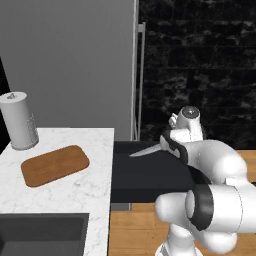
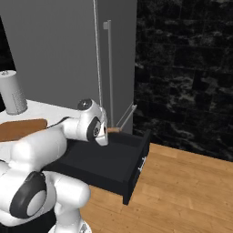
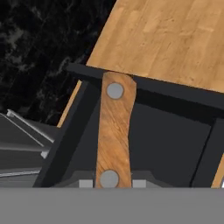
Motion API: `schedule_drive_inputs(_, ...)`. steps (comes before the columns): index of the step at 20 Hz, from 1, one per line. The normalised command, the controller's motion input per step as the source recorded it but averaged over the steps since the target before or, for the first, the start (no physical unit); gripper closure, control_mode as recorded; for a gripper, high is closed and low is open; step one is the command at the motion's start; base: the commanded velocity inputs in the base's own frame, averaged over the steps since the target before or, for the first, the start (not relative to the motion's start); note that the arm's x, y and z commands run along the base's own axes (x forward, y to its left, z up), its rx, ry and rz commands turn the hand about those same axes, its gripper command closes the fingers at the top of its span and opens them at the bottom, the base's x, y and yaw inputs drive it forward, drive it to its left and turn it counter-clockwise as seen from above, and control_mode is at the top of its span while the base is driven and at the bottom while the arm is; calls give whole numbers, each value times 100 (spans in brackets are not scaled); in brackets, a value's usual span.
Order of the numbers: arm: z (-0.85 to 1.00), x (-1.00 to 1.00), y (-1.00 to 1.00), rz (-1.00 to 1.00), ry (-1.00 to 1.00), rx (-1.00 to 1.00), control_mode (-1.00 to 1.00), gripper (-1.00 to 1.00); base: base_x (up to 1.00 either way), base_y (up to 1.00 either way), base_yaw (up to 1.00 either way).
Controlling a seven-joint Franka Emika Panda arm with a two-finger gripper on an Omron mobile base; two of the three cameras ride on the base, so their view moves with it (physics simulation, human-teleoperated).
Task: Pick up the knife from the drawer and place it on the cutting board. Then place the meat from the plate to the cutting board.
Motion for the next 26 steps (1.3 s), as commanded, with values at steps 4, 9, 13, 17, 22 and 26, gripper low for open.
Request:
schedule_drive_inputs(4,90,1,100,-5,4,11,-100,100,0,0,0)
schedule_drive_inputs(9,12,29,100,-1,10,6,-100,100,0,0,0)
schedule_drive_inputs(13,-29,16,100,0,12,9,-100,100,0,0,0)
schedule_drive_inputs(17,-11,0,100,0,1,5,-100,100,0,0,0)
schedule_drive_inputs(22,-21,7,100,1,0,0,-100,100,0,0,0)
schedule_drive_inputs(26,-21,21,100,0,0,0,-100,100,0,0,0)
